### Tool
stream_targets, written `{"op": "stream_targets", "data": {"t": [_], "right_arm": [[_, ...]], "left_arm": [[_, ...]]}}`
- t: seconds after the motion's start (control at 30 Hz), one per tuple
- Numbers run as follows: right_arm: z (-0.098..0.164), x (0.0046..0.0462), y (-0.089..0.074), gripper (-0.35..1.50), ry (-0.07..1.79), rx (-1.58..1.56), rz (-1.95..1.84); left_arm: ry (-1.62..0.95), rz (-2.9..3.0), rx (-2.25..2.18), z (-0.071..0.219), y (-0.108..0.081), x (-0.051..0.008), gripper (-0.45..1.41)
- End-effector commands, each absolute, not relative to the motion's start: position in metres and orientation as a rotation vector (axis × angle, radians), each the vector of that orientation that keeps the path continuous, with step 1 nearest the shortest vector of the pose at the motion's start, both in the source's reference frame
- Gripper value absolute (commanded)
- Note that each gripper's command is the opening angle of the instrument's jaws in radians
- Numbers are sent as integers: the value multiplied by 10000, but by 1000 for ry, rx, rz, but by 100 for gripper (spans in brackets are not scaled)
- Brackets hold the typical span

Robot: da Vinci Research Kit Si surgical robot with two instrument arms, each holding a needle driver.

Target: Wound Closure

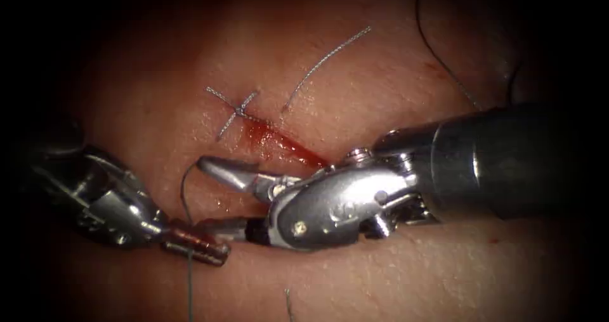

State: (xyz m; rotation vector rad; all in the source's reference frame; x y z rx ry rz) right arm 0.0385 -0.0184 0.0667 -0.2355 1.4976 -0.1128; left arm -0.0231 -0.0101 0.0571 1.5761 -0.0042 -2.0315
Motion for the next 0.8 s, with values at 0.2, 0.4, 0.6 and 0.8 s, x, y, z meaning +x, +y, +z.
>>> {"op": "stream_targets", "data": {"t": [0.2, 0.4, 0.6, 0.8], "right_arm": [[680, 411, -191, 96, 1529, -259, -188], [684, 419, -193, 21, 1560, -254, -232], [682, 409, -189, -35, 1554, -256, -225], [688, 400, -183, -35, 1554, -243, -238]], "left_arm": [[2, -2029, 1580, 575, -106, -235, -45], [5, -2026, 1582, 574, -107, -235, -45], [5, -2025, 1582, 575, -106, -235, -45], [2, -2027, 1585, 575, -105, -236, -45]]}}
